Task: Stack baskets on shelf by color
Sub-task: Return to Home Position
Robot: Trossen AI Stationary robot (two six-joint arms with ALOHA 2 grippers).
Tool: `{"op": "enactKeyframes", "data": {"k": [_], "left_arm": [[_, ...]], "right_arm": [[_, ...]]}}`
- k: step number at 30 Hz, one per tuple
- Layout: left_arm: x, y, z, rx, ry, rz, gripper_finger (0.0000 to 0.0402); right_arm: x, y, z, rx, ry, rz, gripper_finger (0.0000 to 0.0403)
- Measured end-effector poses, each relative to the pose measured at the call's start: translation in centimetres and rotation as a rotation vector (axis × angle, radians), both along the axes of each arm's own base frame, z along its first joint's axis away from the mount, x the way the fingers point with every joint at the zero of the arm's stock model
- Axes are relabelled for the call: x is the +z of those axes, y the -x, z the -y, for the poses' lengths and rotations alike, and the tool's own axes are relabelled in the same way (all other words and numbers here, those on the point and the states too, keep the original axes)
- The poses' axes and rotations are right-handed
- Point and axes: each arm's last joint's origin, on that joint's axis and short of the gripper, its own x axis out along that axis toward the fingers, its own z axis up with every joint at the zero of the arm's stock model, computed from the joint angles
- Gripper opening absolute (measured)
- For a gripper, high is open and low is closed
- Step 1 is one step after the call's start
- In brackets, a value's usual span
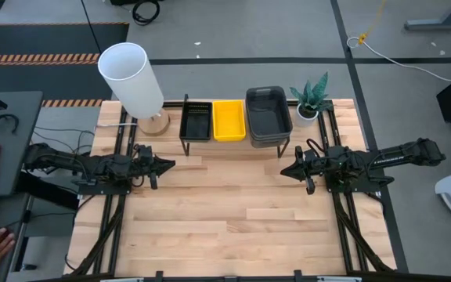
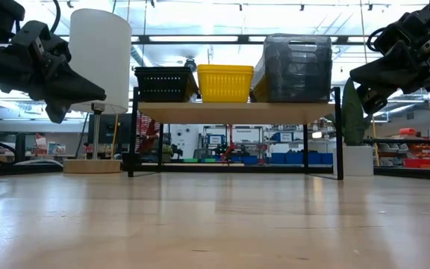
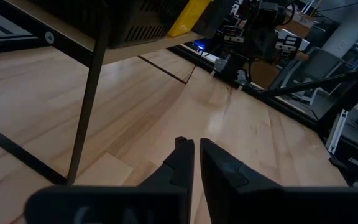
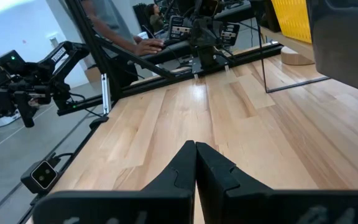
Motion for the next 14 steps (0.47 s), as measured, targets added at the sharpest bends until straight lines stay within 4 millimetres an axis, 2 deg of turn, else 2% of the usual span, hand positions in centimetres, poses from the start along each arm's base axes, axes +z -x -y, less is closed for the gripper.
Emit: {"op": "enactKeyframes", "data": {"k": [14], "left_arm": [[-0.01, 0.0, 0.0, 0.0, 0.0, 0.0, 0.0034]], "right_arm": [[0.0, 0.0, 0.0, 0.0, 0.0, 0.0, 0.0014]]}}
